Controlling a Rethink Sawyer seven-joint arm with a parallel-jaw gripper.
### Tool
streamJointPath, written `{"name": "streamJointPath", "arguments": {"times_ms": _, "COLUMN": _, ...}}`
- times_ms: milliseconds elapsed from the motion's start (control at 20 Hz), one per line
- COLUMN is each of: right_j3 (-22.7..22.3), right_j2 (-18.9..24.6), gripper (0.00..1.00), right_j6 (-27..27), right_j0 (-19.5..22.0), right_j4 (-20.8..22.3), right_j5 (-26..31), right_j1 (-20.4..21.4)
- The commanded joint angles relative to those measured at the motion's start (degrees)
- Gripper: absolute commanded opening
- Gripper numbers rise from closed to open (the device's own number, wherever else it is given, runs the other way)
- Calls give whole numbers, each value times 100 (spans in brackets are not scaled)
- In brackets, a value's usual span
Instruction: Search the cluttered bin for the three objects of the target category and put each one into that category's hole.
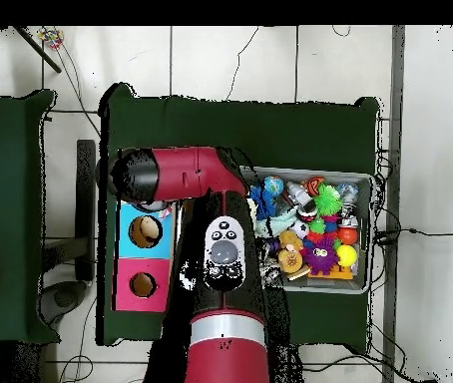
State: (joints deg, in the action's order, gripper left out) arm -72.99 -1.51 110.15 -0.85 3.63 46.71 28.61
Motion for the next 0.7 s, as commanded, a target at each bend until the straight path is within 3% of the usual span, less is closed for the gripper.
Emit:
{"name": "streamJointPath", "arguments": {"times_ms": 50, "right_j3": 87, "right_j2": 191, "gripper": 0, "right_j6": 1786, "right_j0": -372, "right_j4": -517, "right_j5": -248, "right_j1": -428}}
{"name": "streamJointPath", "arguments": {"times_ms": 300, "right_j3": 98, "right_j2": -68, "gripper": 0, "right_j6": 1811, "right_j0": -491, "right_j4": -576, "right_j5": -247, "right_j1": -395}}
{"name": "streamJointPath", "arguments": {"times_ms": 500, "right_j3": 216, "right_j2": -223, "gripper": 0, "right_j6": 1578, "right_j0": -474, "right_j4": -570, "right_j5": 159, "right_j1": -307}}
{"name": "streamJointPath", "arguments": {"times_ms": 700, "right_j3": 297, "right_j2": -454, "gripper": 0, "right_j6": 1495, "right_j0": -474, "right_j4": -477, "right_j5": 207, "right_j1": -268}}
